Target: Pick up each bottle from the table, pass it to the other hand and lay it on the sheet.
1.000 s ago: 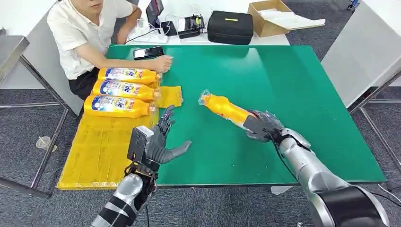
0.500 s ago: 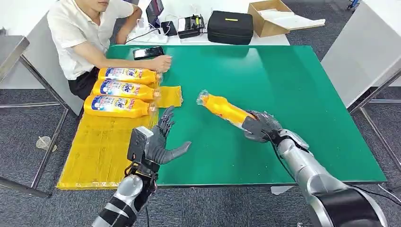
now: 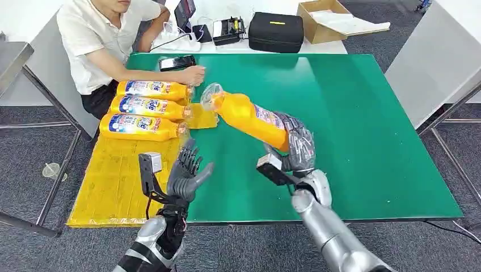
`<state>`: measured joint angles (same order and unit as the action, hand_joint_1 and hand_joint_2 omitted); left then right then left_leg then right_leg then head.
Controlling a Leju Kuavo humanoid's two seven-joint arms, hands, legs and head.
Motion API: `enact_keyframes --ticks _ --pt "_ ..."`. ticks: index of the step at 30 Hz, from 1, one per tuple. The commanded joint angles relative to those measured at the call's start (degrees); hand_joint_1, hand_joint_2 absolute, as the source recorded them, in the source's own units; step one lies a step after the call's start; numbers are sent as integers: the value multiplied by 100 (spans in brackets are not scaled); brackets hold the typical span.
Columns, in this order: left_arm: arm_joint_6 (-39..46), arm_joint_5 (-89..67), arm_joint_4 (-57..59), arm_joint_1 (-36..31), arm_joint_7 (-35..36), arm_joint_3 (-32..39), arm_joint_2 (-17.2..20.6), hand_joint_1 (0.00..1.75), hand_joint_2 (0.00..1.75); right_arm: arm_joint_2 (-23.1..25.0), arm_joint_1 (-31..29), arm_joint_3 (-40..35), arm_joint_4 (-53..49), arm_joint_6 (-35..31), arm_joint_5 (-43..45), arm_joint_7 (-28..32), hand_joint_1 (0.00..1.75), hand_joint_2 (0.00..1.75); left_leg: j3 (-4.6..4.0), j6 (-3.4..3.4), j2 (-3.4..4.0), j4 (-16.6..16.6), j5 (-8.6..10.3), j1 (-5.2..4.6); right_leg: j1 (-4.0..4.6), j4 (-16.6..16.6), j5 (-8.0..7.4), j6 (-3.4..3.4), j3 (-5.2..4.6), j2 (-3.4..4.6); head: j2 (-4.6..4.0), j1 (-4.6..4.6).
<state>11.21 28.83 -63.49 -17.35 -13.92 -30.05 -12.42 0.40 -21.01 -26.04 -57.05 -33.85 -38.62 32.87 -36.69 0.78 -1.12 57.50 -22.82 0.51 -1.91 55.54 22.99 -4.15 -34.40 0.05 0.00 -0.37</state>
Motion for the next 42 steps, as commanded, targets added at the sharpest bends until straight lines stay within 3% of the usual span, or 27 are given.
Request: enact_keyframes --ticks 1,9,13,19,37,42 --pt "80 263 231 -583 -12 -190 61 0 175 503 147 -1239 -345 -615 345 119 175 175 25 -5 19 4 -13 6 11 2 7 28 17 9 0 -4" --pt "6 268 191 -709 -263 -220 43 0 175 561 -52 -1341 -57 -439 569 186 175 175 8 -3 6 2 -3 -1 1 -1 1 16 9 0 0 0" --pt "21 19 -354 -579 -684 -139 6 0 175 554 -6 -1517 -76 98 869 352 175 175 19 -5 6 11 -13 4 8 4 10 28 21 -2 0 0" --pt "-59 8 -475 -537 -705 -143 11 0 175 568 16 -1515 -57 156 932 391 175 175 14 -5 8 9 -11 2 6 2 7 24 15 1 0 0" --pt "-269 -613 -827 108 -631 -514 338 0 175 533 185 -91 -25 6 1439 303 175 175 35 -3 8 -2 -15 2 7 -8 13 30 37 -2 0 0" --pt "326 -1387 -488 1 -703 -803 370 0 175 551 283 60 -214 238 1612 272 175 175 22 -3 3 -1 -9 2 6 -6 9 25 25 -5 0 0"
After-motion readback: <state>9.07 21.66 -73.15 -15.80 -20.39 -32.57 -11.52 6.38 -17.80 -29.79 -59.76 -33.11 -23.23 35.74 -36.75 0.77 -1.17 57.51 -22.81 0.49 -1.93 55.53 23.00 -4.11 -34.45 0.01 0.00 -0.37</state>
